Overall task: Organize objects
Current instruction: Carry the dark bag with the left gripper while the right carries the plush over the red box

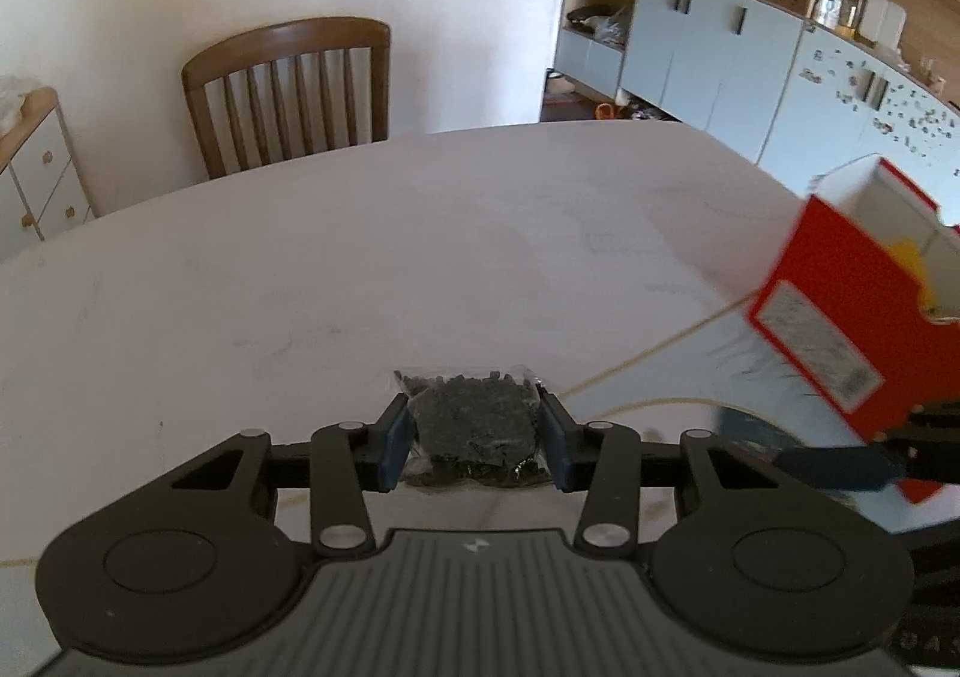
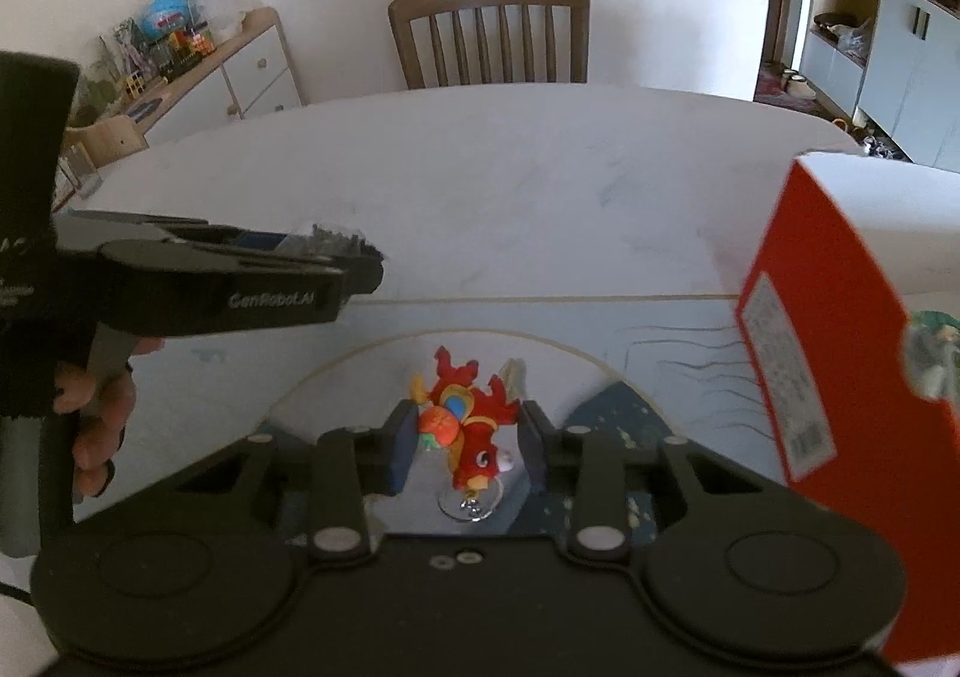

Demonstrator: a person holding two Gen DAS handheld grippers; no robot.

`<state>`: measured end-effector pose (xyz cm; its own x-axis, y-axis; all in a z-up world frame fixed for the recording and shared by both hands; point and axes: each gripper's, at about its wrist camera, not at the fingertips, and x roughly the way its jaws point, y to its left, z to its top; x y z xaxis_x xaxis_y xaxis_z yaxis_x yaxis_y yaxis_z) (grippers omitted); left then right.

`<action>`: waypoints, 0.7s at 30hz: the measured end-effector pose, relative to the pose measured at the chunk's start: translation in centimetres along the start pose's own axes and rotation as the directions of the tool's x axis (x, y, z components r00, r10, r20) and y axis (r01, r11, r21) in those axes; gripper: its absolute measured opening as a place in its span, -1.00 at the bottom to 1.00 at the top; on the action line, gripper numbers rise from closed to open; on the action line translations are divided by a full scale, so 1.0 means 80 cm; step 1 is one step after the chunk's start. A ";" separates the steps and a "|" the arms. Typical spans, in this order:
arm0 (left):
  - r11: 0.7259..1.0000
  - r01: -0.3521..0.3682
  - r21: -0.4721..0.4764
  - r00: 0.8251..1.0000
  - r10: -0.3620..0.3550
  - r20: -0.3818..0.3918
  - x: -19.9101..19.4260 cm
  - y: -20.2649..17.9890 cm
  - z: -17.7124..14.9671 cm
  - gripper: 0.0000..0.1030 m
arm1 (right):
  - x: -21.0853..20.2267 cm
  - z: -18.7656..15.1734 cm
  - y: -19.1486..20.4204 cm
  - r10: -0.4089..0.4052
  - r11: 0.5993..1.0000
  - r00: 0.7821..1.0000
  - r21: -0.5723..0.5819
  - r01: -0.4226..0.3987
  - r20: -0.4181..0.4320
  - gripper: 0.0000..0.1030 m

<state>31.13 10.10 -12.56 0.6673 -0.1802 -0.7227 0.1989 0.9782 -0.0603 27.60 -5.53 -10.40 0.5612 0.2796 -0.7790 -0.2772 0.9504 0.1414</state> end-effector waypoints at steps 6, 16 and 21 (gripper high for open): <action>0.999 0.018 0.032 1.000 -0.018 -0.009 -0.041 -0.030 0.000 -0.15 | -0.047 -0.005 -0.007 -0.005 1.000 1.000 0.008 0.005 0.021 -0.34; 0.996 0.048 0.074 0.999 -0.047 -0.018 -0.109 -0.082 0.003 -0.15 | -0.124 -0.003 -0.028 0.012 1.000 0.998 0.019 -0.013 0.069 -0.34; 0.993 0.055 0.107 0.998 -0.054 -0.014 -0.133 -0.113 0.007 -0.15 | -0.159 -0.002 -0.047 0.016 1.000 0.996 0.006 -0.017 0.091 -0.34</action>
<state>22.61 3.09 -3.93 0.6452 -0.2309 -0.7282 0.3106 0.9502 -0.0261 21.41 -12.69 -1.10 0.6250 0.3060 -0.7182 -0.2818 0.9464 0.1580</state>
